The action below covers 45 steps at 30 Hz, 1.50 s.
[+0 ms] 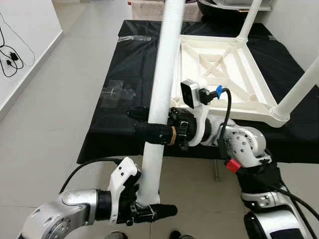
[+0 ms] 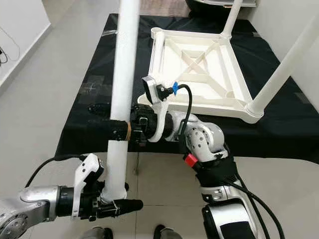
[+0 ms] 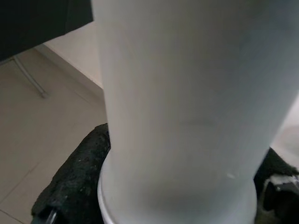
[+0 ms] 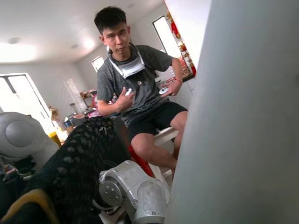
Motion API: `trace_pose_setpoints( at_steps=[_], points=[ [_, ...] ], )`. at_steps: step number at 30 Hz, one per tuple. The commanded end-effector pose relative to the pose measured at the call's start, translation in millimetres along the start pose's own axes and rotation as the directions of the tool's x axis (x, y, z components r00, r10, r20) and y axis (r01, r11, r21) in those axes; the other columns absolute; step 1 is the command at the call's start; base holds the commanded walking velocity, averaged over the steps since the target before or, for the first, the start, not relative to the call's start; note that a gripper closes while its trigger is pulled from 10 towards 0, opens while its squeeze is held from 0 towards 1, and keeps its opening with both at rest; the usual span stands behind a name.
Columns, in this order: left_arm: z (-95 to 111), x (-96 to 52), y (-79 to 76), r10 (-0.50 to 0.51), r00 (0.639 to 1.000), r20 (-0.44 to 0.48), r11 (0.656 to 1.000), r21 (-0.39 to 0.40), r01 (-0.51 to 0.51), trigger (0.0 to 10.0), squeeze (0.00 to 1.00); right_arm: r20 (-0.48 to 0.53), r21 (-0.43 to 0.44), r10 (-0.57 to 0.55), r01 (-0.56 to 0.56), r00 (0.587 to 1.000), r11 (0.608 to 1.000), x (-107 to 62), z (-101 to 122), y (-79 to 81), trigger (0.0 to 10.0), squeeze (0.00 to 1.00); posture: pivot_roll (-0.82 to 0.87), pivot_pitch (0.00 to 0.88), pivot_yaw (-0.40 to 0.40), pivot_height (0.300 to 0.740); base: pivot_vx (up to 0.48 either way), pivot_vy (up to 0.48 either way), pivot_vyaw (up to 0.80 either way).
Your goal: Building children table
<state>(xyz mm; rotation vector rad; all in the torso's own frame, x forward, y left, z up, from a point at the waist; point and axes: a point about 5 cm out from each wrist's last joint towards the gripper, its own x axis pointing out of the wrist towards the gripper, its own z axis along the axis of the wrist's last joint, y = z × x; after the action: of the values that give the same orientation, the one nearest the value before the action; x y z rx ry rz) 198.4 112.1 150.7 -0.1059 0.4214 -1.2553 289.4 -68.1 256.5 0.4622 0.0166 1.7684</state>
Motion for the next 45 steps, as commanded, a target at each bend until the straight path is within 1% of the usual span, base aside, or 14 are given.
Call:
trace_pose_setpoints(
  at_steps=[1, 2, 3, 13, 21, 22, 23, 27, 28, 29, 33, 34, 44, 45],
  points=[
    [-1, 1.1, -7.4, -0.047, 0.999, -0.018, 0.999, 0.001, 0.047, 10.0, 0.00, -0.010, 0.012, 0.062, -0.062, 0.998, 0.998, 9.2, -3, 5.8, 3.5, 0.00, 0.11, 0.168, -0.018, 0.740, 0.000, 0.000, 0.00],
    [-1, 1.0, -7.5, -0.050, 0.999, -0.019, 0.999, -0.003, 0.050, 10.0, 0.00, -0.009, 0.014, 0.070, -0.070, 0.997, 0.997, 10.7, -3, 6.7, 3.5, 0.00, 0.11, 0.168, -0.018, 0.740, 0.000, 0.000, 0.00],
    [-2, 0.9, -7.9, -0.054, 0.998, -0.019, 0.999, -0.008, 0.054, 10.0, 0.00, -0.008, 0.018, 0.078, -0.078, 0.997, 0.997, 11.5, -2, 7.5, 0.0, 0.00, 0.11, 0.169, -0.017, 0.740, 0.000, 0.000, 0.00],
    [-2, -1.1, -9.1, -0.058, 0.998, -0.010, 0.998, -0.037, 0.058, 10.0, 0.00, -0.039, 0.008, 0.078, -0.078, 0.996, 0.997, 9.9, -5, 9.7, 0.0, 0.00, 0.11, 0.173, -0.017, 0.740, 0.000, 0.000, 0.00],
    [-4, -6.0, -8.4, -0.046, 0.999, -0.025, 0.998, -0.042, 0.045, 10.0, 0.00, -0.077, -0.016, 0.033, -0.034, 0.996, 0.999, 5.3, -10, 6.3, 0.0, 0.00, 0.12, 0.175, -0.016, 0.740, 0.000, 0.000, 0.00],
    [-4, -5.8, -9.2, -0.048, 0.998, -0.027, 0.998, -0.043, 0.047, 10.0, 0.00, -0.080, -0.021, 0.027, -0.029, 0.996, 0.999, 5.1, -10, 6.0, 3.9, 0.00, 0.12, 0.172, -0.017, 0.740, 0.000, 0.000, 0.00],
    [-4, -5.6, -9.5, -0.049, 0.998, -0.029, 0.998, -0.042, 0.047, 10.0, 0.00, -0.084, -0.028, 0.014, -0.016, 0.996, 0.999, 5.0, -10, 4.9, 10.0, 0.00, 0.12, 0.172, -0.017, 0.740, 0.000, 0.000, 0.00],
    [-4, -5.4, -10.1, -0.050, 0.998, -0.028, 0.998, -0.046, 0.048, 10.0, 0.00, -0.091, -0.039, -0.001, -0.003, 0.996, 0.999, 4.8, -10, 3.7, 10.0, 0.00, 0.12, 0.174, -0.017, 0.740, 0.000, 0.000, 0.00],
    [-5, -5.8, -10.6, -0.052, 0.998, -0.030, 0.998, -0.048, 0.050, 10.0, 0.00, -0.094, -0.045, -0.010, 0.006, 0.996, 0.999, 4.6, -10, 3.0, 10.0, 0.96, 0.12, 0.174, -0.017, 0.740, 0.000, 0.000, 0.00],
    [-6, -7.1, -11.4, -0.055, 0.998, -0.034, 0.997, -0.051, 0.053, 10.0, 0.00, -0.110, -0.059, -0.013, 0.007, 0.994, 0.998, 3.5, -11, 3.0, 10.0, 1.00, 0.12, 0.175, -0.016, 0.740, 0.000, 0.000, 0.00],
    [-6, -8.2, -11.7, -0.054, 0.998, -0.037, 0.997, -0.052, 0.052, 10.0, 0.00, -0.130, -0.070, -0.014, 0.005, 0.991, 0.998, 2.0, -12, 3.5, 10.0, 1.00, 0.12, 0.174, -0.018, 0.740, 0.000, 0.000, 0.00],
    [-6, -8.7, -11.9, -0.054, 0.998, -0.039, 0.997, -0.053, 0.052, 10.0, 0.00, -0.137, -0.075, -0.013, 0.003, 0.991, 0.997, 1.6, -13, 4.0, 10.0, 0.00, 0.12, 0.175, -0.015, 0.740, 0.000, 0.000, 0.00],
    [-12, -10.1, -16.0, -0.076, 0.995, -0.066, 0.996, -0.055, 0.072, 10.0, 0.00, -0.150, -0.039, 0.013, -0.019, 0.989, 0.999, -0.3, -14, 7.0, 9.7, 0.00, 0.12, 0.177, -0.016, 0.740, 0.000, 0.000, 0.00],
    [-13, -10.3, -16.3, -0.079, 0.994, -0.074, 0.996, -0.051, 0.075, 10.0, 0.00, -0.145, -0.030, 0.013, -0.018, 0.989, 0.999, 0.1, -14, 6.7, 1.3, 0.00, 0.12, 0.177, -0.016, 0.740, 0.000, 0.000, 0.00]
  ],
)
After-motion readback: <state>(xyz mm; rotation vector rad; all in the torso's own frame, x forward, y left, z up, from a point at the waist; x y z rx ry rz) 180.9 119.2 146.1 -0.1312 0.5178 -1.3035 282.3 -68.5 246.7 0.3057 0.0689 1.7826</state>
